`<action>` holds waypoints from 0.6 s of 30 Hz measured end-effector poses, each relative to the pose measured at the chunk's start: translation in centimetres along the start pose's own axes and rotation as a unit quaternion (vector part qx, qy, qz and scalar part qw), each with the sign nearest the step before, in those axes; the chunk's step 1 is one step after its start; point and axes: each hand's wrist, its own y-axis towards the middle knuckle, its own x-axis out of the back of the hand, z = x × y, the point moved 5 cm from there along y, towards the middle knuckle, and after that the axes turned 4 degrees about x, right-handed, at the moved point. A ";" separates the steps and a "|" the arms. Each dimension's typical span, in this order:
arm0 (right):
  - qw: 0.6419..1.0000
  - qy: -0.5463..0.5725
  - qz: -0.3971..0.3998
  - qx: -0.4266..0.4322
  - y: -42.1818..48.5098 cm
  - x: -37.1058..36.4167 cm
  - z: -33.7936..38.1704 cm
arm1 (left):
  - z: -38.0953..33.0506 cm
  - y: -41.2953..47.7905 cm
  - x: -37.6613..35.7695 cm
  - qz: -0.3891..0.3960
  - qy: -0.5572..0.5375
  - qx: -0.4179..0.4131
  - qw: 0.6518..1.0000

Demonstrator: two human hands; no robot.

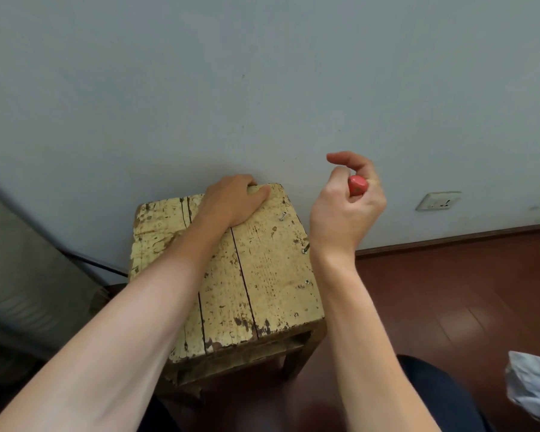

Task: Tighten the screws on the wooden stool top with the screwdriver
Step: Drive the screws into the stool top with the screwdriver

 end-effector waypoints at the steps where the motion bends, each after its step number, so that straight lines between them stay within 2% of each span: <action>1: 1.000 0.001 0.019 -0.017 0.2 0.0 -0.2 | 0.0 0.0 0.0 0.001 0.002 0.000 1.000; 3: 0.991 0.015 0.119 -0.064 1.0 -0.1 -0.5 | 0.0 0.1 0.0 -0.002 0.005 -0.001 1.000; 5: 0.963 0.015 0.251 -0.094 1.9 -0.2 -0.7 | -0.1 0.1 0.0 -0.002 0.004 -0.001 1.000; 9: 0.874 0.022 0.477 -0.092 3.0 -0.7 -0.2 | -0.2 -0.1 0.3 -0.007 -0.004 0.000 1.000; 11: 0.839 0.011 0.539 -0.077 2.8 -1.2 0.1 | -0.2 -0.2 0.4 -0.009 -0.003 0.001 1.000; 13: 0.837 -0.010 0.545 -0.054 2.4 -1.7 0.1 | -0.3 -0.2 0.4 -0.009 0.001 0.001 1.000; 14: 0.848 -0.009 0.527 -0.051 2.1 -2.0 0.0 | -0.3 -0.2 0.4 -0.009 0.003 0.000 1.000; 16: 0.894 -0.004 0.446 -0.041 1.7 -2.1 -0.2 | -0.3 -0.2 0.3 -0.010 0.004 -0.002 1.000; 18: 0.949 -0.022 0.316 -0.004 1.5 -1.7 -0.1 | -0.2 0.0 0.2 -0.009 0.000 -0.006 1.000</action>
